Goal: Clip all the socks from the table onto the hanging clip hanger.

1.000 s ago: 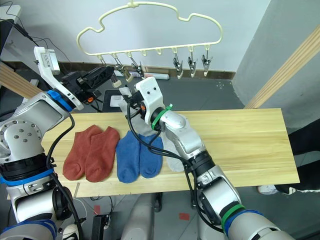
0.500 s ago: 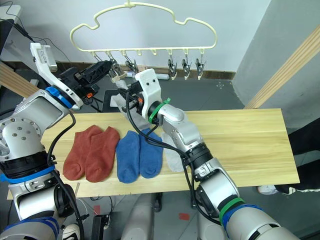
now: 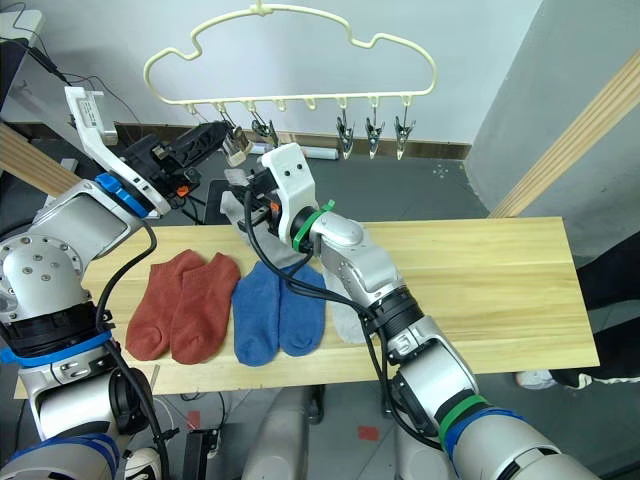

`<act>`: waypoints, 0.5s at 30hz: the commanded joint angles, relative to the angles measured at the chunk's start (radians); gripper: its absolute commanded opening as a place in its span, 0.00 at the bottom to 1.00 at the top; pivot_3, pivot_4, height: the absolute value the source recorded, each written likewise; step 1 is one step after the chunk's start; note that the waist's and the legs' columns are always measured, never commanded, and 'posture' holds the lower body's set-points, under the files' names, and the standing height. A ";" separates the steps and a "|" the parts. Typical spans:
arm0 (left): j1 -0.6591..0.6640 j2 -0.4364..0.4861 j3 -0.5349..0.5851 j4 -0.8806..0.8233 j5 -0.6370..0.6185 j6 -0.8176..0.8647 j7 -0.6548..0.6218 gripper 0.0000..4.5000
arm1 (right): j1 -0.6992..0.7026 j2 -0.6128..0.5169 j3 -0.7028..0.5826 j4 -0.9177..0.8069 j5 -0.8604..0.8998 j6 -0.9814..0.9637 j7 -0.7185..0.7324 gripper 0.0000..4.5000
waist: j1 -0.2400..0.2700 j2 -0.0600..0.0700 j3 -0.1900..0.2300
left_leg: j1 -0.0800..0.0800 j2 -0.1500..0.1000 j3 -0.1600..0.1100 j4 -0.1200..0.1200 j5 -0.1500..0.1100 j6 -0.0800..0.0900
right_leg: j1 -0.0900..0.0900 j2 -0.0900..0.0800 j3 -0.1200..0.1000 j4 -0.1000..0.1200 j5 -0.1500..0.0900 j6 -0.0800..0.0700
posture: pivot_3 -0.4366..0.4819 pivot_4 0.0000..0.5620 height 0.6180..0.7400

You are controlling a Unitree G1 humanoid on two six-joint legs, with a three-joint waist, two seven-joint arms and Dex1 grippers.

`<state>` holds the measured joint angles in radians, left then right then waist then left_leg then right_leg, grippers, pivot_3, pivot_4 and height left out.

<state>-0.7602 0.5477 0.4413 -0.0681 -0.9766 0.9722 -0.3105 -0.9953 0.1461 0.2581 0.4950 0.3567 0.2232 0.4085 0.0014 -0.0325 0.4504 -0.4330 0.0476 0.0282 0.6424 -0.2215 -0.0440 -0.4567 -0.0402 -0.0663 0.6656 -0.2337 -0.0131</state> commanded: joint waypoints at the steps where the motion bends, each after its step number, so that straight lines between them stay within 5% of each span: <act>1: -0.006 0.020 0.027 -0.024 -0.029 0.003 0.002 0.08 | 0.008 0.166 -0.003 -0.090 0.031 -0.025 -0.001 0.00 | 0.000 0.000 0.000 | 0.000 0.000 0.000 0.000 0.000 0.000 | 0.000 0.000 0.000 0.000 0.000 0.000 | 0.50 0.83 0.96; 15: -0.015 0.021 0.048 0.012 -0.096 0.044 0.031 0.08 | 0.031 0.155 0.019 -0.109 0.033 -0.019 0.001 0.00 | 0.000 0.000 0.000 | 0.000 0.000 0.000 0.000 0.000 0.000 | 0.000 0.000 0.000 0.000 0.000 0.000 | 0.50 0.83 0.96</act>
<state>-0.7695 0.5632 0.4659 -0.0426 -1.0396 0.9996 -0.2889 -0.9927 0.1459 0.2639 0.4176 0.3837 0.2256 0.4102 0.0010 -0.0325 0.4504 -0.4330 0.0477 0.0281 0.6428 -0.2215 -0.0440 -0.4567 -0.0402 -0.0664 0.6659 -0.2337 -0.0132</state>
